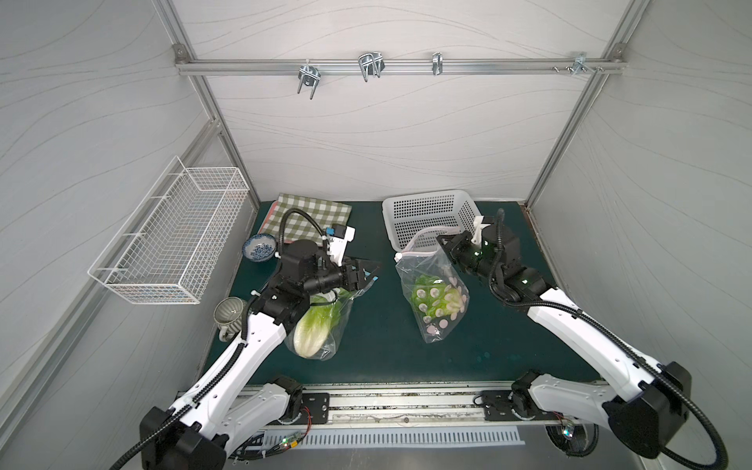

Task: Put the chinese cabbages into a zipper bag and zip it
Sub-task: Adjust the zipper food storage bag at the center of the board.

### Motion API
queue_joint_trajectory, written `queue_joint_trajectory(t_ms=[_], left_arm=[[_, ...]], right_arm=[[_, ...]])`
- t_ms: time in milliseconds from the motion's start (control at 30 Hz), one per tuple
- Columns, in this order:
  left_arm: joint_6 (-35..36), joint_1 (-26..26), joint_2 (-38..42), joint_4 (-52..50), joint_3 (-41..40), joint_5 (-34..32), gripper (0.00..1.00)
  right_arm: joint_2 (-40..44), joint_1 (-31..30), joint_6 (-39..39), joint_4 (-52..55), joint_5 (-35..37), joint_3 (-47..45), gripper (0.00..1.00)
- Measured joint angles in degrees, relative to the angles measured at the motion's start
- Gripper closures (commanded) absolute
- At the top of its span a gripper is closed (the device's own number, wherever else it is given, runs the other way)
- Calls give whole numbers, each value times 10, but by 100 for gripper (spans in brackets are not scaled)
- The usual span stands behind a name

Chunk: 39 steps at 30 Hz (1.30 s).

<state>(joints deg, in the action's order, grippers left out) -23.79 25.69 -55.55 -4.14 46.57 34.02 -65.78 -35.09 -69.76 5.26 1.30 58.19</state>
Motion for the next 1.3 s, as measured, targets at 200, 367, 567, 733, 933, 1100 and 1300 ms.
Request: queue_joint_trajectory(t_ms=[200,367,567,733,933,1100,1300], left_arm=[[16,90,-25,85,-68,-104,36],[24,89,-71,148,-69,-140,40],[26,89,-100,207,-69,-138,59],[31,89,-109,231,-68,-135,74],[40,89,-127,240,-53,-119,89],[47,89,-128,241,-49,-108,98],[84,89,-124,207,-24,-84,100]], right_arm=[[-9,1,-10,-5,-12,0,100],[-9,-2,-10,-5,-18,0,100],[-9,-3,-14,-5,-22,0,99],[-9,-3,-14,-5,-23,0,97],[-9,-3,-15,-5,-26,0,96],[0,-2,-15,-3,-28,-1,93],[4,43,23,23,-70,12,67]])
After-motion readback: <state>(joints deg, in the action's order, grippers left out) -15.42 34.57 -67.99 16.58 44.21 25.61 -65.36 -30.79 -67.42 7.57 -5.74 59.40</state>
